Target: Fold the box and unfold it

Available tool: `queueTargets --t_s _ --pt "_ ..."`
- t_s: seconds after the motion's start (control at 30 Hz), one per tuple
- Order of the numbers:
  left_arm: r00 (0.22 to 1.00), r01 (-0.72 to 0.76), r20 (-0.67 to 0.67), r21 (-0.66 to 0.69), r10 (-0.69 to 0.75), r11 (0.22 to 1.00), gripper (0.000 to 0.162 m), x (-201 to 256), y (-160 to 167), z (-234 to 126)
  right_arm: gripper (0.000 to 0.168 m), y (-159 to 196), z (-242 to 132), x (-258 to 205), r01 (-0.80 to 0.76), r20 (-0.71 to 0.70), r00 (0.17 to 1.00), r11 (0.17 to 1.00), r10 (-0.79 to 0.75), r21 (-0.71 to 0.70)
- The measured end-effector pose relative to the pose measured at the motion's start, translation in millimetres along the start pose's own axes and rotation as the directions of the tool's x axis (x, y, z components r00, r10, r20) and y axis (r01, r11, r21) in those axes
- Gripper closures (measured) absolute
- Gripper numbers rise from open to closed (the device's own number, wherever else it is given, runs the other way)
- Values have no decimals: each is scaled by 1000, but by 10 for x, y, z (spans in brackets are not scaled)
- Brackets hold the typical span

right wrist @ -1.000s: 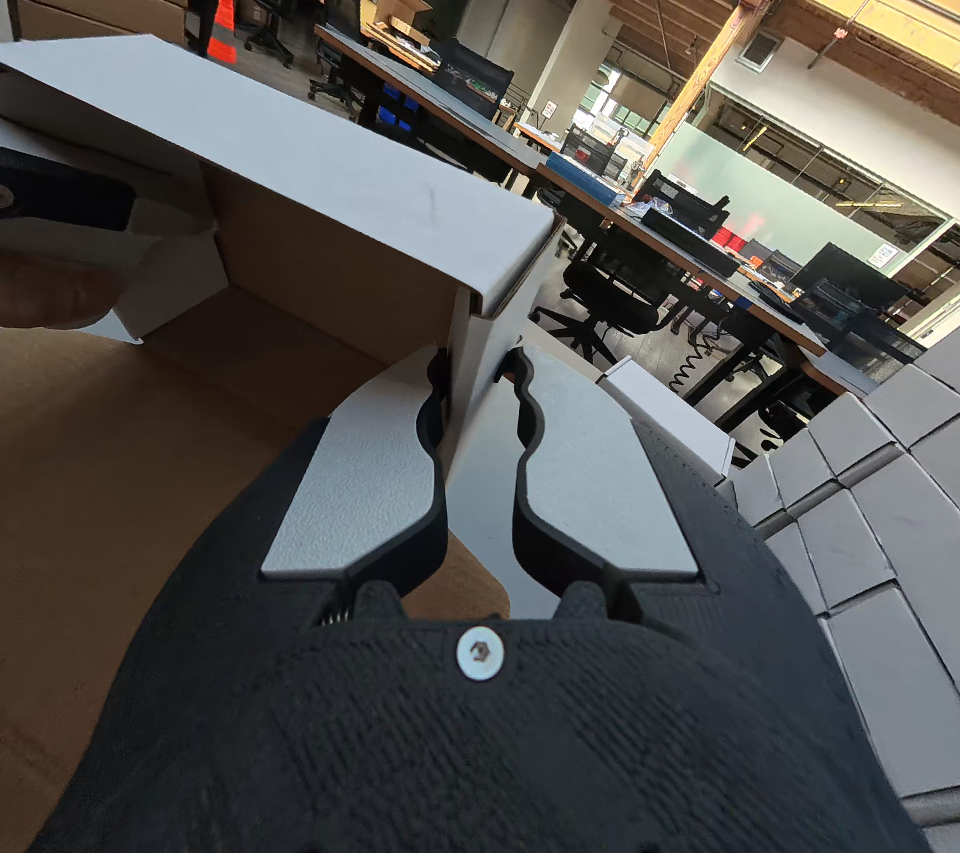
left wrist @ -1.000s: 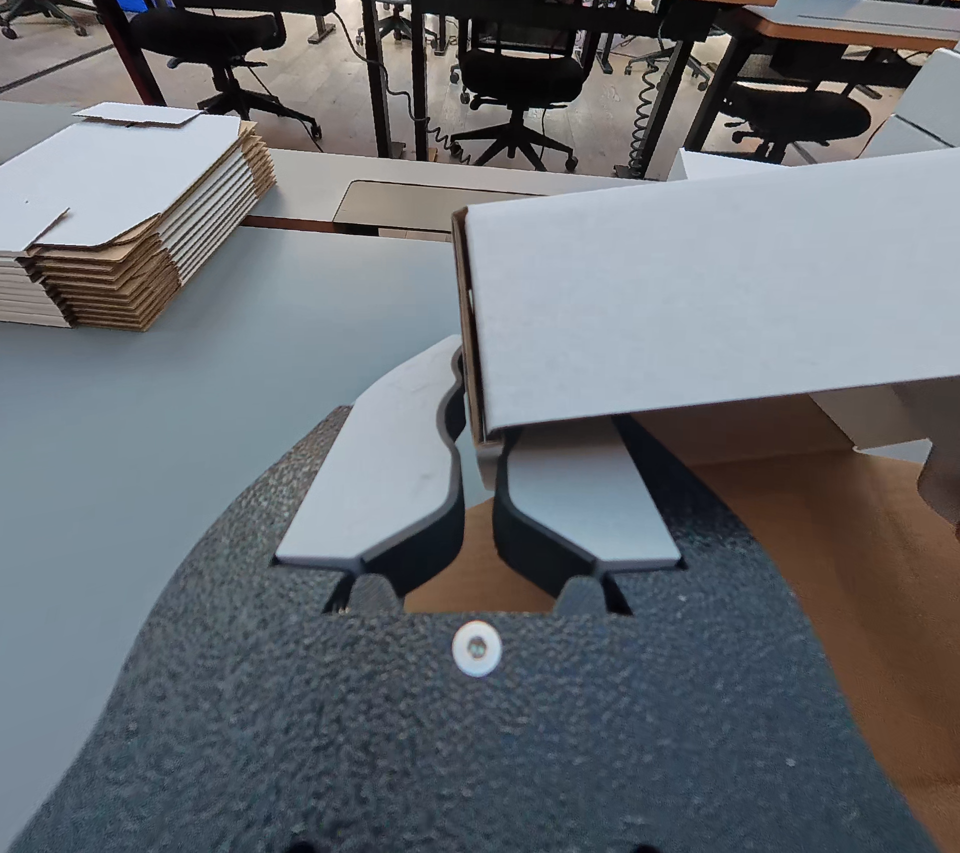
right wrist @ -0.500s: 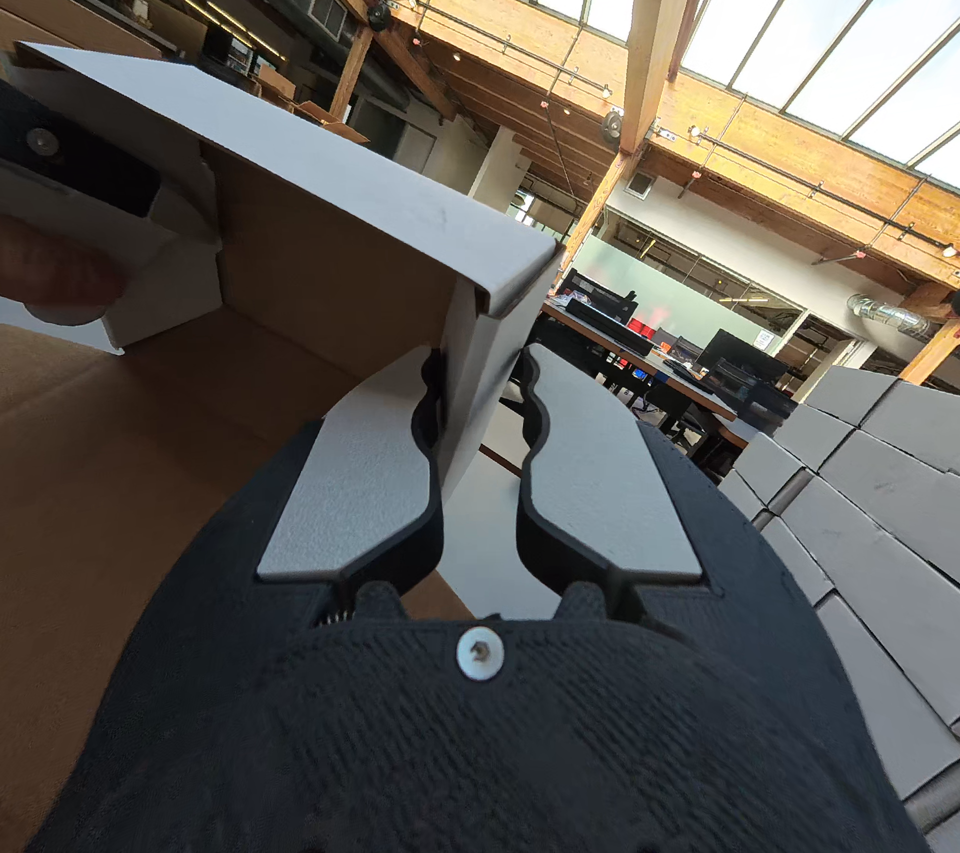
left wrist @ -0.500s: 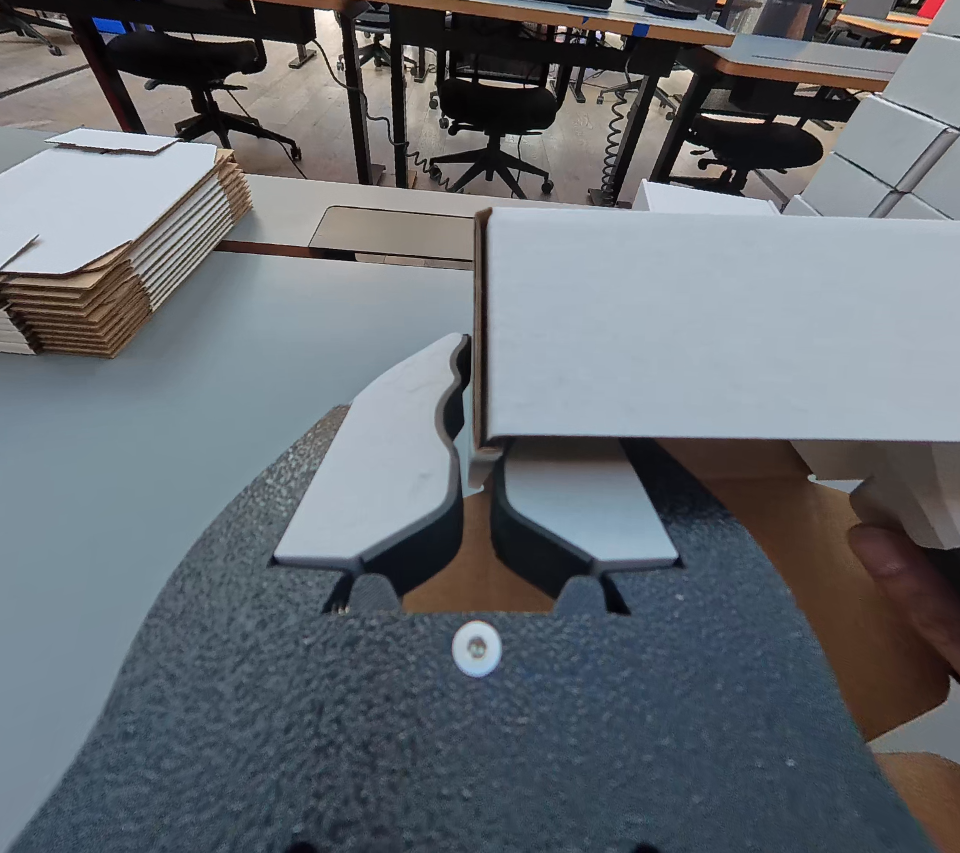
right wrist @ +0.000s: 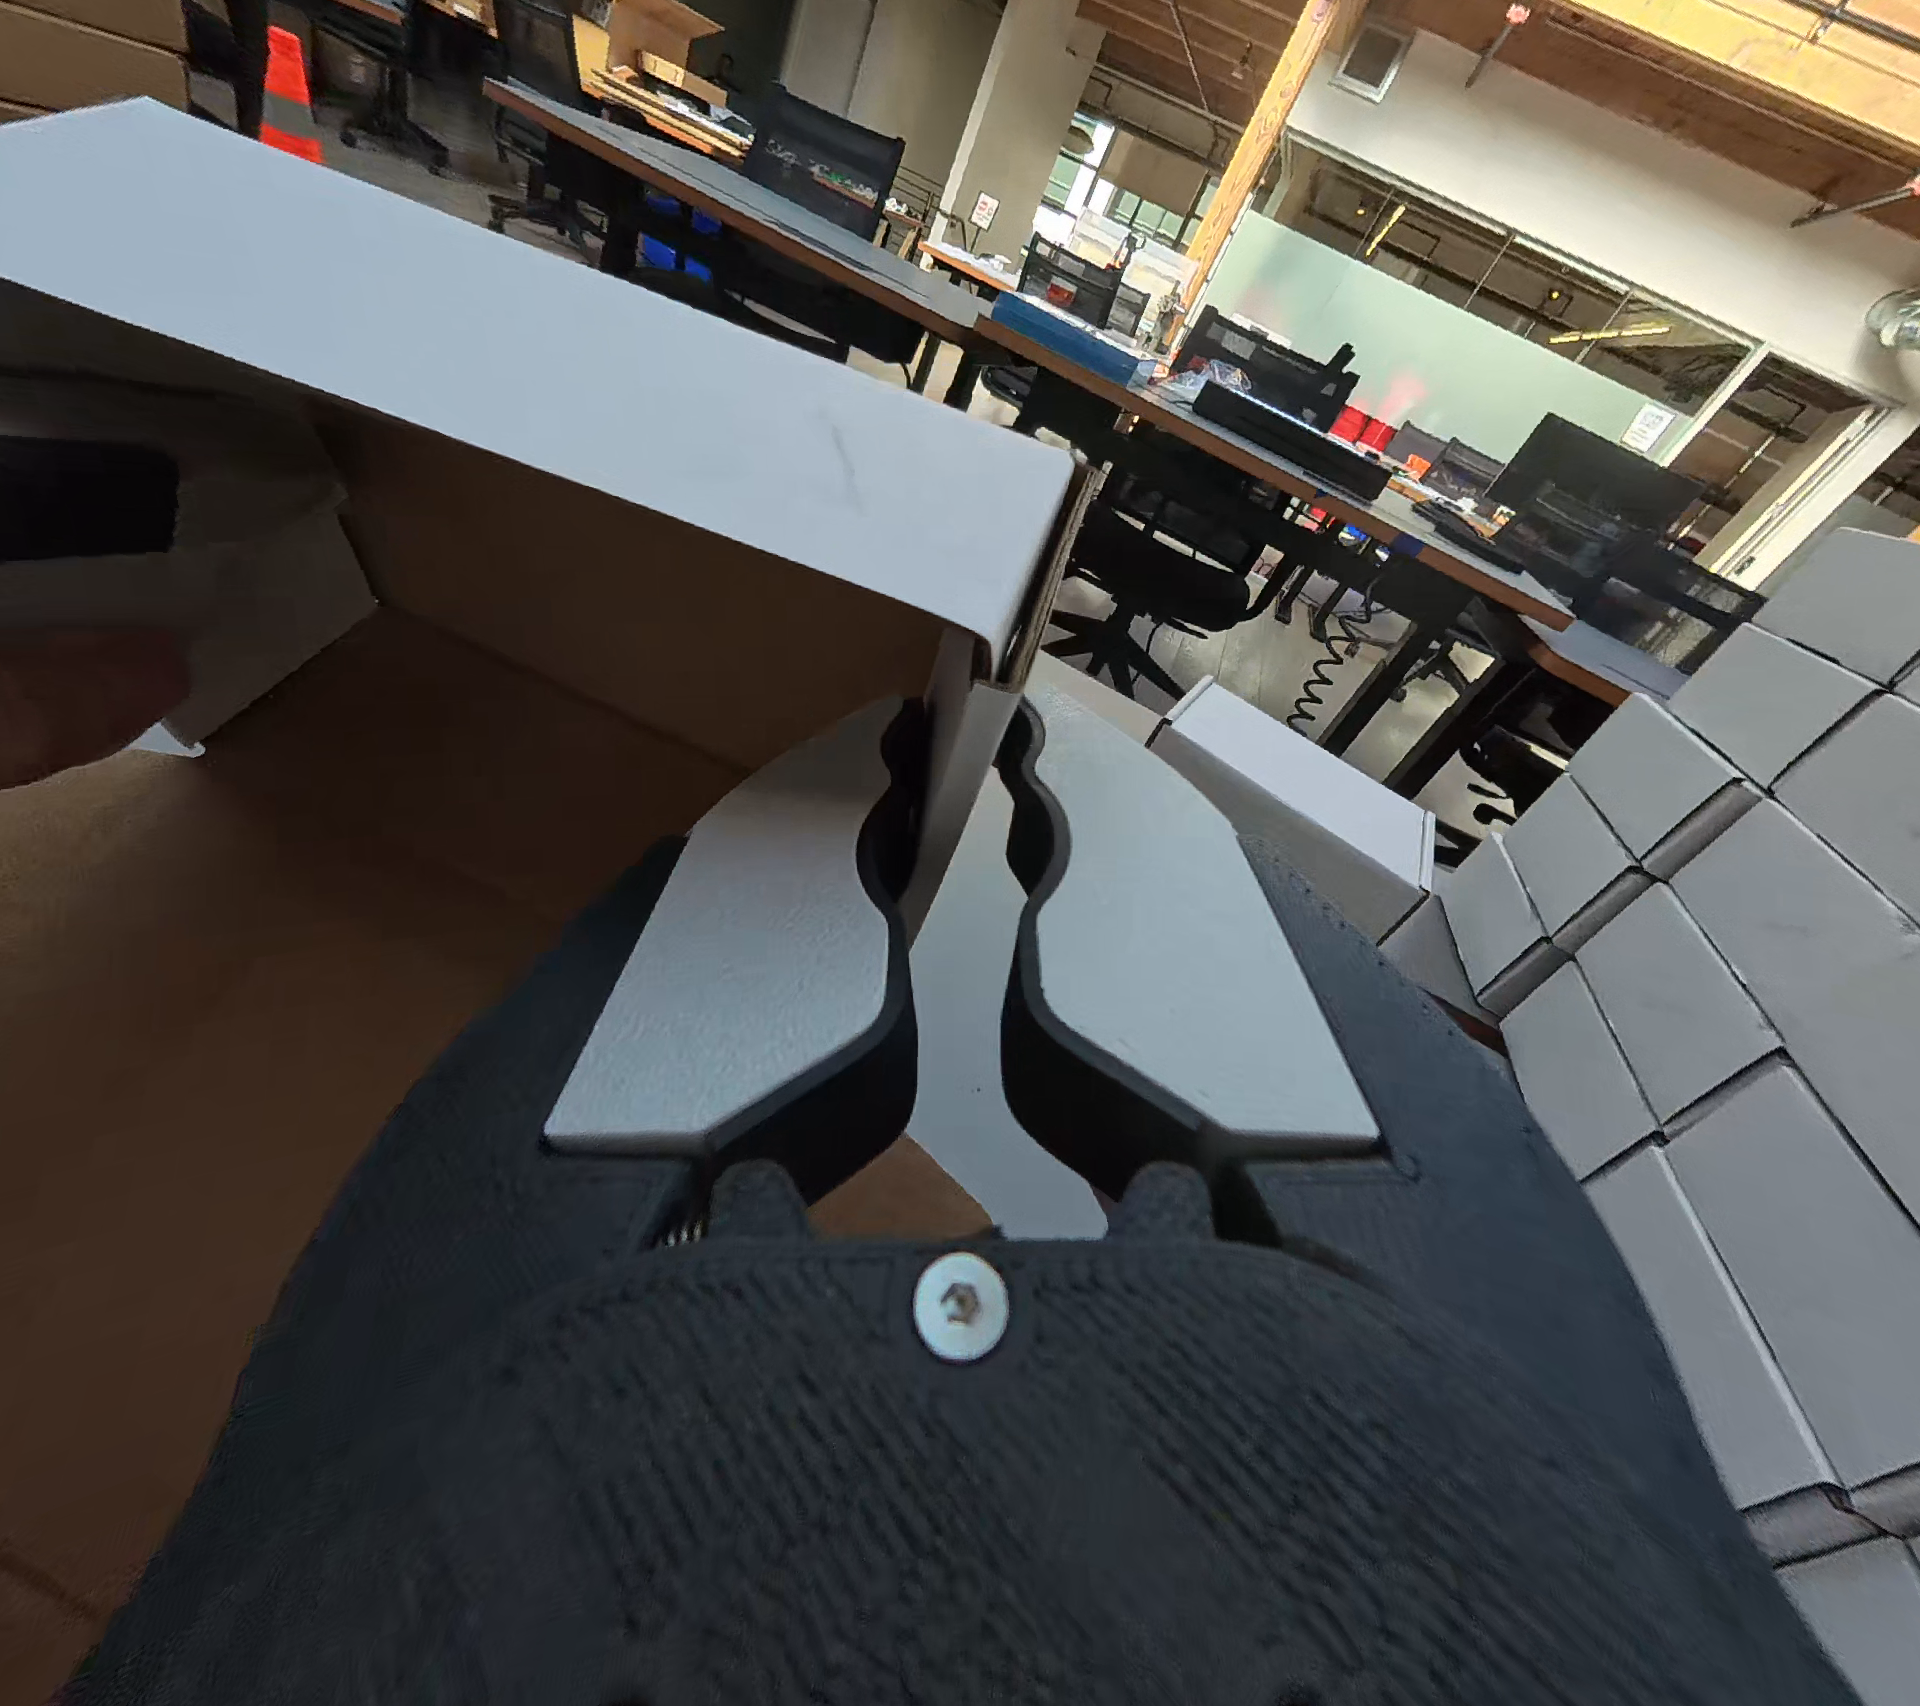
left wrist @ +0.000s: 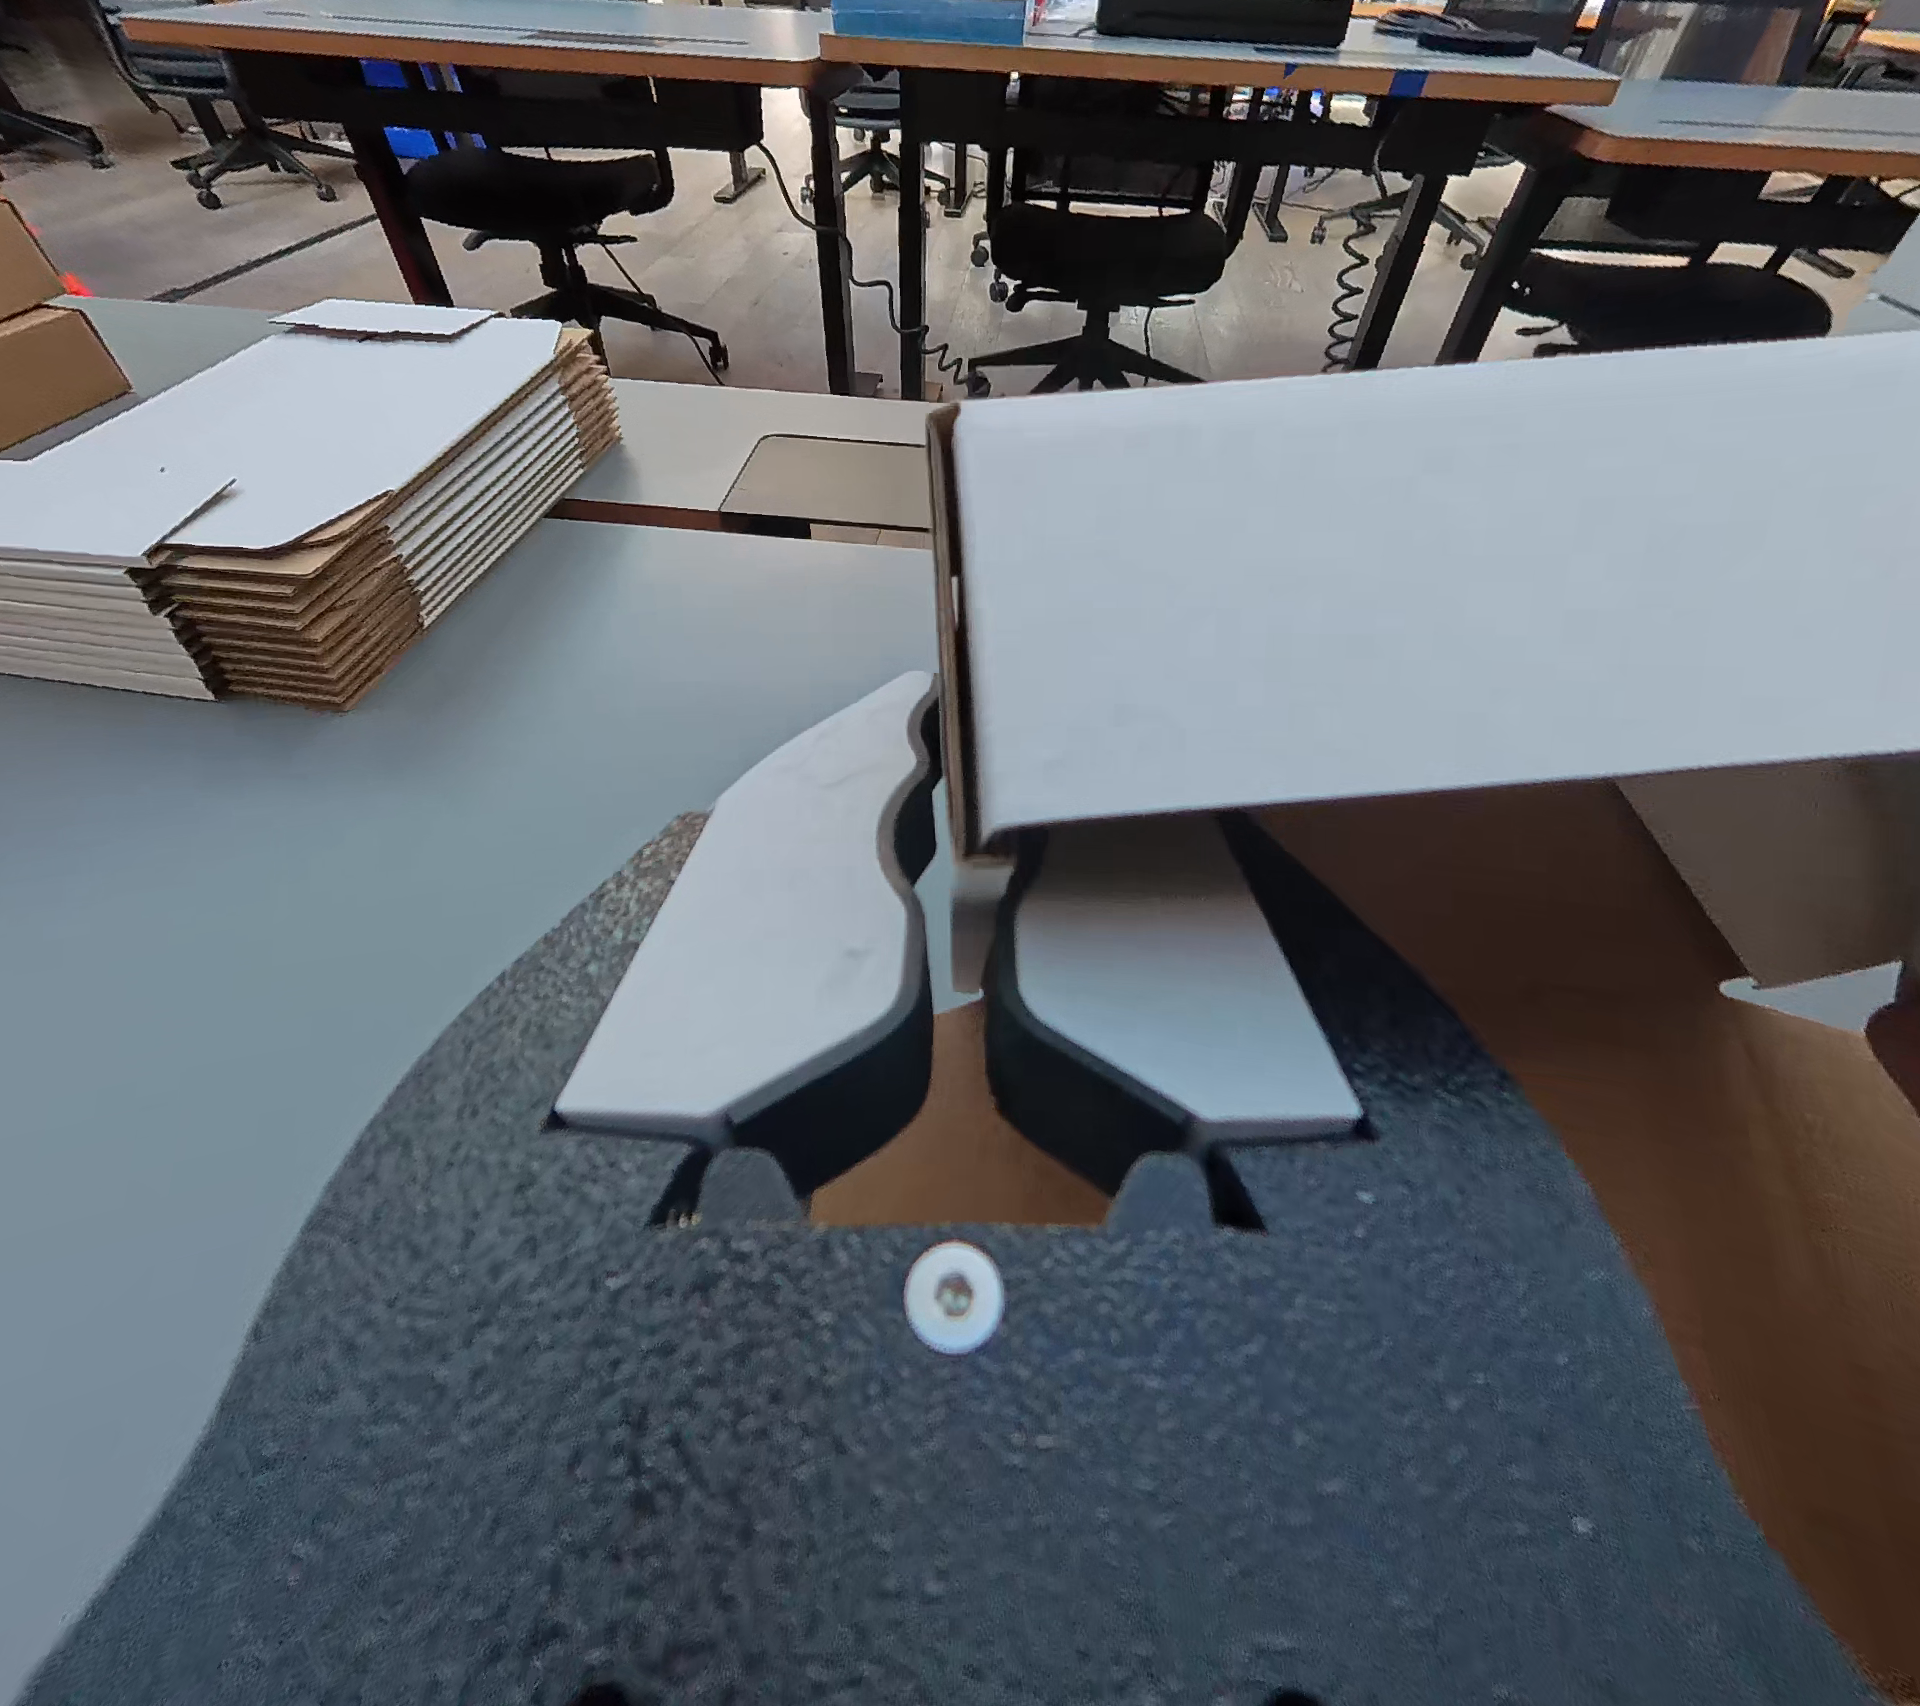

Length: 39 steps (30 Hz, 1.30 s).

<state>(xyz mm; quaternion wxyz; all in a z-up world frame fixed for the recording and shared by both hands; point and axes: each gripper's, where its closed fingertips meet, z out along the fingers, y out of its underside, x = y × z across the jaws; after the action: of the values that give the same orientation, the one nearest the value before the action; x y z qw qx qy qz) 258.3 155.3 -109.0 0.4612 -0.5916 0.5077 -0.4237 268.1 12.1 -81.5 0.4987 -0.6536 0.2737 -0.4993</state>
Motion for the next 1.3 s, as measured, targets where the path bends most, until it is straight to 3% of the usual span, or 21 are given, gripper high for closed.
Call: queueTargets --t_s 0.2,0.57,0.8,0.87,1.0,1.13,1.23,1.3 --pt "997 21 68 7 -22 1000 157 -94 -49 45 153 68 183 -70 -101 96 989 985 115 -142" --pt "997 71 17 149 -74 986 158 48 -101 16 163 -191 41 146 -193 -128 969 970 212 144" --pt "997 71 12 181 -75 981 161 10 -221 28 163 -217 57 133 -242 -140 953 954 268 177" --pt "997 76 19 171 -80 982 160 -11 -221 32 162 -184 87 112 -268 -104 953 952 284 147" --pt "998 54 21 157 -58 986 158 -126 -342 85 147 -304 19 -42 -142 58 989 979 135 144" --pt "995 -100 4 93 100 991 160 -302 -583 266 124 -451 -290 -136 -29 227 974 980 -17 199" --pt "955 -258 -142 28 260 966 159 -252 -787 384 116 -459 -527 64 -33 261 965 980 -19 195" --pt "883 -386 -304 -34 358 922 157 -106 -840 405 114 -427 -658 175 -108 321 946 977 44 186"
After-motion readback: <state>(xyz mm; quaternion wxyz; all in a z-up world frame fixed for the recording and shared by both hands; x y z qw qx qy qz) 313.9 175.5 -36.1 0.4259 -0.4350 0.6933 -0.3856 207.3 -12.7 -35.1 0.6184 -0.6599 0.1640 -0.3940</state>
